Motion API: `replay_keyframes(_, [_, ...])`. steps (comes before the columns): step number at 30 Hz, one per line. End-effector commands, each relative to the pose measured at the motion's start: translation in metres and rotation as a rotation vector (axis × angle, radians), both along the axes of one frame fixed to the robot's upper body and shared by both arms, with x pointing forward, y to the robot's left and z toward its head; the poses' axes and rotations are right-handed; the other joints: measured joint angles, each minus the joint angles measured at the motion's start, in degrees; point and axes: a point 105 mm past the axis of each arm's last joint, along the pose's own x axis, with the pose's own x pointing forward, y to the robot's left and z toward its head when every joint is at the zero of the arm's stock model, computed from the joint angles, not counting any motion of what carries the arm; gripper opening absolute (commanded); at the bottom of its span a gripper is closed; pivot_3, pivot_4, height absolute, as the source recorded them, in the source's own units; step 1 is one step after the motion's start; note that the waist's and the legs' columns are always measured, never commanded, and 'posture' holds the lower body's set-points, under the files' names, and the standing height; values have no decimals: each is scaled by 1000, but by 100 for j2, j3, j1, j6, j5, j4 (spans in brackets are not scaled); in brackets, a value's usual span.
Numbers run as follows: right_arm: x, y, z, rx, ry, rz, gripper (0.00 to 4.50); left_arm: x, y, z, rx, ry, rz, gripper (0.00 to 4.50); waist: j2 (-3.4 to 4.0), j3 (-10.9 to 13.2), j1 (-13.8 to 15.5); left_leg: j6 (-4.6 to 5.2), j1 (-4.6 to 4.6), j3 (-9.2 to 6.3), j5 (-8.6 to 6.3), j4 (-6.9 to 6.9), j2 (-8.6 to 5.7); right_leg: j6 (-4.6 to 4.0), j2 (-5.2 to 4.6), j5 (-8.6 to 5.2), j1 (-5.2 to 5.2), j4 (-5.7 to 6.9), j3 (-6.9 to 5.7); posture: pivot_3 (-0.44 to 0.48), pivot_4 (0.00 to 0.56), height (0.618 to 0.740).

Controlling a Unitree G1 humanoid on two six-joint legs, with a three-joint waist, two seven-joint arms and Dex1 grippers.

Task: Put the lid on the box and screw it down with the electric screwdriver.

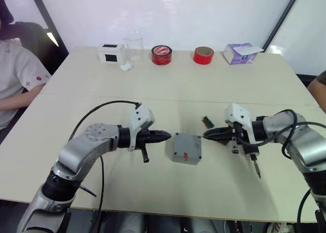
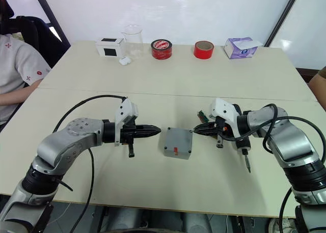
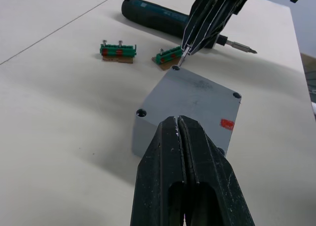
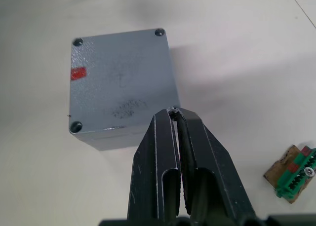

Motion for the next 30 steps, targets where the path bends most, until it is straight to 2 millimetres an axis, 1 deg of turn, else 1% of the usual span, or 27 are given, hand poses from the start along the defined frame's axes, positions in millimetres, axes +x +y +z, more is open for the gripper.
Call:
replay_keyframes(1, [1, -1, 9, -20, -42, 19, 32, -3, -3, 12, -28, -52, -12, 0, 0, 0, 2, 0, 0, 0, 0, 0, 0, 0, 0, 0, 0, 0, 0, 0, 150, 740])
replay_keyframes(14, [4, 1, 3, -50, -35, 30, 32, -3, -3, 12, -35, -48, -3, 0, 0, 0, -3, 0, 0, 0, 0, 0, 0, -1, 0, 0, 0, 0, 0, 0, 150, 740])
replay_keyframes(24, [4, 8, 7, -83, -35, 82, 32, -3, -5, 11, -45, -41, 4, 0, 0, 0, -4, -1, 0, 0, 1, 0, 0, -1, 0, 0, 0, 0, 0, 0, 150, 740])
replay_keyframes(30, [5, 7, 6, -150, -38, 104, 32, -3, -7, 9, -58, -37, 9, 0, 0, 0, -9, -1, 0, 0, 1, 0, 1, 0, 0, 0, -1, 0, -1, 0, 150, 740])
